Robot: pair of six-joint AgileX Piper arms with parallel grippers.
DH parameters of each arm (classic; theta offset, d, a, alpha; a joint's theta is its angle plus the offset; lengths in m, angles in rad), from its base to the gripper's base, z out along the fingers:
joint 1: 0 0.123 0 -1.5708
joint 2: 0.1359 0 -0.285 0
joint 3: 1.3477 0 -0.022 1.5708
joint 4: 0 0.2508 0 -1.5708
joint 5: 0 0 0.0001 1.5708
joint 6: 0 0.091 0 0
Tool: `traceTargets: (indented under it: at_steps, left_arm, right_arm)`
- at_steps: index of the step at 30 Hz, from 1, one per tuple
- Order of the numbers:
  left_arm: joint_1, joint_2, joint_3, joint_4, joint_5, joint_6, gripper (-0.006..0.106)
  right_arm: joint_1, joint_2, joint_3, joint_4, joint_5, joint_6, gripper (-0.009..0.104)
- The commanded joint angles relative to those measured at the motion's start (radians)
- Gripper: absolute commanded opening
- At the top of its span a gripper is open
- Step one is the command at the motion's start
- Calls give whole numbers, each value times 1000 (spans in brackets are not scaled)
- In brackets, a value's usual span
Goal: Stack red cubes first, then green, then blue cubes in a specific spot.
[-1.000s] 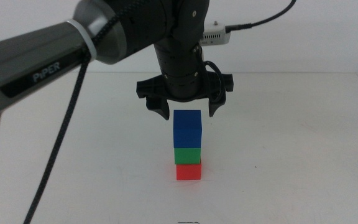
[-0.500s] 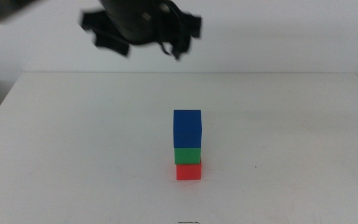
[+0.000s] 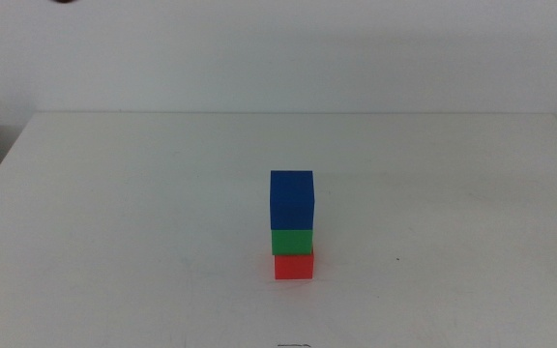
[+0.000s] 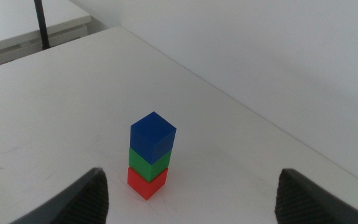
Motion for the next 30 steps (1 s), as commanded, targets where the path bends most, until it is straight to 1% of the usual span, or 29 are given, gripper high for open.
traceTargets:
  at_steps: [1,3,5,6,10,12,15,16,18,22,26,30]
  left_arm:
    - [2,-63,9,68,55,-25,91]
    - [34,-92,38,61,49,-62,91]
    - [99,-126,75,-1,24,-42,91]
    - [141,-144,97,-44,4,-4,91]
    - [328,-211,200,-271,-107,180,91]
    - [440,-246,264,-401,-175,269,91]
    - [567,-296,348,-559,-240,381,91]
    - [599,-308,371,-591,-258,399,91]
    - [645,-321,399,-608,-291,408,91]
    - [691,-321,403,-575,-368,407,91]
    - [697,-321,406,-535,-439,407,91]
    - [696,-319,420,-535,-457,406,91]
  right_arm:
    - [-6,3,-26,-20,-74,-12,78]
    - [-6,3,-26,-20,-74,-12,78]
    - [-6,3,-26,-20,-74,-12,78]
    - [-6,3,-26,-20,-74,-12,78]
    - [-6,7,-26,-22,-74,-12,78]
    - [-6,7,-26,-22,-74,-12,78]
    - [-6,7,-26,-22,-74,-12,78]
    - [-6,7,-26,-21,-74,-12,78]
    - [-6,7,-26,-21,-74,-12,78]
    - [-6,6,-26,-21,-74,-12,78]
    - [-6,6,-26,-21,-74,-12,78]
    - [-6,6,-26,-21,-74,-12,78]
